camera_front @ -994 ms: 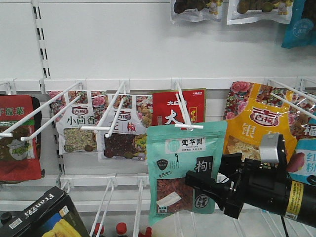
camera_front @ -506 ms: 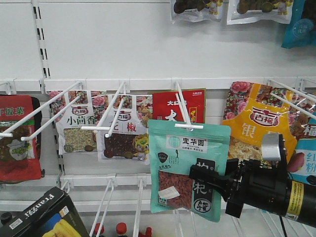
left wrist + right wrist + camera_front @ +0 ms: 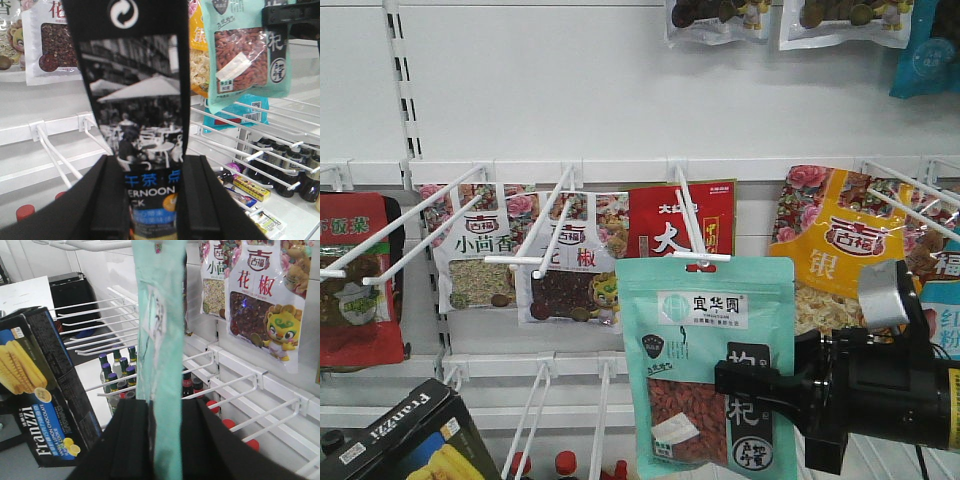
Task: Pick snacks and fruit into basket
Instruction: 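Grasp the teal goji-berry bag with the right gripper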
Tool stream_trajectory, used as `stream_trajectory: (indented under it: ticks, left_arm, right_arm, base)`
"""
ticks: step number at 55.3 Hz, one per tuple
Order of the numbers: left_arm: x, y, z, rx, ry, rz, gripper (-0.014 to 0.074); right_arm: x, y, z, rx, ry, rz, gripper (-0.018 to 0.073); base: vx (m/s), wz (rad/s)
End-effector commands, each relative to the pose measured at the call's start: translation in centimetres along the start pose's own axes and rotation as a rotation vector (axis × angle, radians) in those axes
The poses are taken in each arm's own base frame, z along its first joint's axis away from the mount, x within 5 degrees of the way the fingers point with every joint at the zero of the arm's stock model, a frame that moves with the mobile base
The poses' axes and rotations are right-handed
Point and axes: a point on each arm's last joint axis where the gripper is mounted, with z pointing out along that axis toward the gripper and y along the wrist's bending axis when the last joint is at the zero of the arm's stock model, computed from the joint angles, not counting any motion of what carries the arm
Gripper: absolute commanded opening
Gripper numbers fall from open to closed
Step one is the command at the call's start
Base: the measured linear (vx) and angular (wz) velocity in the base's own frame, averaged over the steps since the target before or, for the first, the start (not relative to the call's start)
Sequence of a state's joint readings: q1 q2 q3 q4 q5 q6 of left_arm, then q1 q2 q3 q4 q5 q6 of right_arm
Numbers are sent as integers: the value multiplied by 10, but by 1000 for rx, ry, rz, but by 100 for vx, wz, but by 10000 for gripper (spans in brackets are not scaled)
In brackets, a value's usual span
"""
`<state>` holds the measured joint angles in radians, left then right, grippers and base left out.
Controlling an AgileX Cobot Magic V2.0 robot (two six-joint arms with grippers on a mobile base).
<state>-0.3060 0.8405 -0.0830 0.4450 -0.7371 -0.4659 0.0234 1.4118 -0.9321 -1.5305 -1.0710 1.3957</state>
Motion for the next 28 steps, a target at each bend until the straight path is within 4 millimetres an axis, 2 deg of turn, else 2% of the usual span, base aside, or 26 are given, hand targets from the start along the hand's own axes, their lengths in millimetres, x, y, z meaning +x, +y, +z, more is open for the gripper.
stream_trajectory:
  ticks: [1,28]
  left_arm:
    - [-16,-3,2,33,-118,-10,0]
    - [-17,-3,2,36,-126,-11,0]
  right_arm:
    - [-20,15,-7,-33,-37,-26,-9]
    - [-30,35,-18,-37,-5,-40,-9]
  base:
    - [0,0]
    - [0,0]
